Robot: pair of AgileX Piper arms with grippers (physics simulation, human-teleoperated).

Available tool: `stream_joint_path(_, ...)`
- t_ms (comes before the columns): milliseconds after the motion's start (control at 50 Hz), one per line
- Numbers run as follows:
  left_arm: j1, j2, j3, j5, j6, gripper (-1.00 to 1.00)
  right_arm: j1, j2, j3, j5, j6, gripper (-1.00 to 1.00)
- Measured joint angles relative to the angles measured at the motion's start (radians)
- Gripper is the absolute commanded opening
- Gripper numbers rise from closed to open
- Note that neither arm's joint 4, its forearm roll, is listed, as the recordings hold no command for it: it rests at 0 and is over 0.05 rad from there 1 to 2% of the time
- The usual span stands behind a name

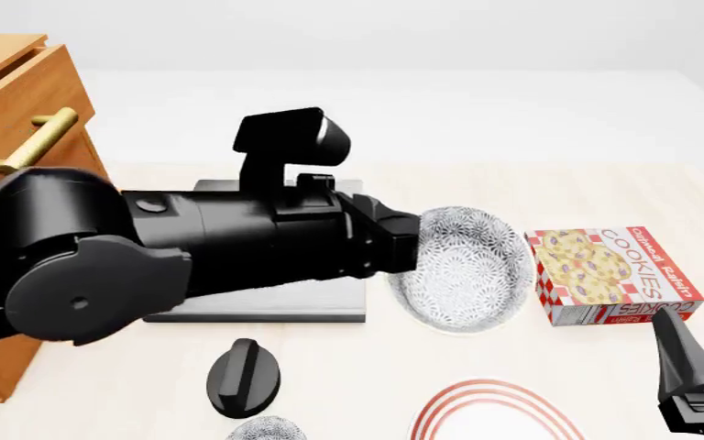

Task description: Pick the akita bowl on the wooden cabinet and place it on the plate.

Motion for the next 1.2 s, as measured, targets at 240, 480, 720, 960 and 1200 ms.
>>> stream_joint_path(240,-0.026,0.032,0.016,-0.025,-0.025,-1.0,0.0,0.0,0.0,0.0,0.0,1.0)
stream_joint_path(480,-0.044,0.059,0.035,-0.054,-0.052,-1.0,0.0,0.0,0.0,0.0,0.0,1.0)
stream_joint_path(720,-0.054,0.082,0.054,-0.084,-0.078,-1.0,0.0,0.0,0.0,0.0,0.0,1.0)
stream_joint_path(960,-0.053,0.111,0.078,-0.12,-0.1,-1.0,0.0,0.0,0.0,0.0,0.0,1.0)
stream_joint_path(1200,-0.053,0.146,0.099,-0.161,-0.125,-1.0,0.002,-0.002,0.0,0.002,0.0,1.0)
